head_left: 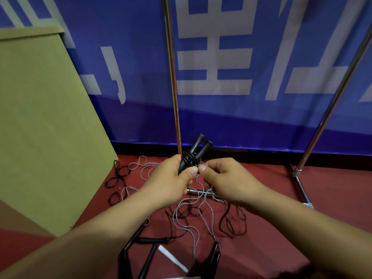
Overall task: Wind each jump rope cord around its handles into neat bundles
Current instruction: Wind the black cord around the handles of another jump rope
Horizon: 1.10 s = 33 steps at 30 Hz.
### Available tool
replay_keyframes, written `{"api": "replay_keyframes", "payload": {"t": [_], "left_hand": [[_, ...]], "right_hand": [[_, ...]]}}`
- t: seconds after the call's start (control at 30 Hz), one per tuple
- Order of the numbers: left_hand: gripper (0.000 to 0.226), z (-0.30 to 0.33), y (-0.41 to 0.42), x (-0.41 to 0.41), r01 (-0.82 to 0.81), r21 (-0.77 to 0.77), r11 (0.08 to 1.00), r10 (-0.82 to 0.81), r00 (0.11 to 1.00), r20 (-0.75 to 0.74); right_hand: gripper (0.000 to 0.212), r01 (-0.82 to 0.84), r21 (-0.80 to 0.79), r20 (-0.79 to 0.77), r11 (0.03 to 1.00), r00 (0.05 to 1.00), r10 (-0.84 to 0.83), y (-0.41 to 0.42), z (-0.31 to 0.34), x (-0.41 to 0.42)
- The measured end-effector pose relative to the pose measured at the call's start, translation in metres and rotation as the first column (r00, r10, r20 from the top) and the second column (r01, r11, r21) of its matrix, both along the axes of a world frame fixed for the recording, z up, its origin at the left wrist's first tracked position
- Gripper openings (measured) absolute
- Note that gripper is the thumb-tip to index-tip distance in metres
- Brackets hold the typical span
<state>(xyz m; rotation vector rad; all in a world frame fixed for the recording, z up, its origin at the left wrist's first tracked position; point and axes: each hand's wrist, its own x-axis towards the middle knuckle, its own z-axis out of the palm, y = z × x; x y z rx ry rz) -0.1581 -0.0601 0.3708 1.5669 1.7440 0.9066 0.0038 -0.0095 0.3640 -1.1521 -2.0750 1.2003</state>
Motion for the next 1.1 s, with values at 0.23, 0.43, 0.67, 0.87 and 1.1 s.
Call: {"api": "replay_keyframes", "payload": {"t": [0.23, 0.43, 0.67, 0.87, 1.1], "left_hand": [[0.011, -0.004, 0.006, -0.01, -0.093, -0.045, 0.995, 0.094, 0.995, 0.019], [0.015, -0.008, 0.004, -0.019, -0.083, -0.059, 0.995, 0.078, 0.994, -0.08], [0.011, -0.011, 0.007, -0.026, -0.102, -0.068, 0.992, 0.089, 0.981, -0.175], [0.012, -0.018, 0.011, -0.027, -0.128, -0.103, 0.986, 0.098, 0.962, -0.256], [0.015, -0.02, 0.008, -0.018, -0.036, -0.23, 0.973, -0.055, 0.926, -0.375]], "right_hand": [[0.015, -0.045, 0.107, 0.185, 0.993, 0.982, 0.025, -0.001, 0.002, 0.007], [0.022, -0.062, 0.227, 0.295, 0.972, 0.956, -0.008, -0.004, 0.011, 0.014], [0.038, -0.106, 0.329, 0.305, 0.938, 0.952, 0.001, -0.012, 0.014, 0.015], [0.021, -0.232, 0.353, 0.287, 0.906, 0.949, 0.13, -0.014, 0.013, 0.016], [0.026, -0.296, 0.635, 0.406, 0.714, 0.914, 0.017, -0.009, 0.013, 0.022]]}}
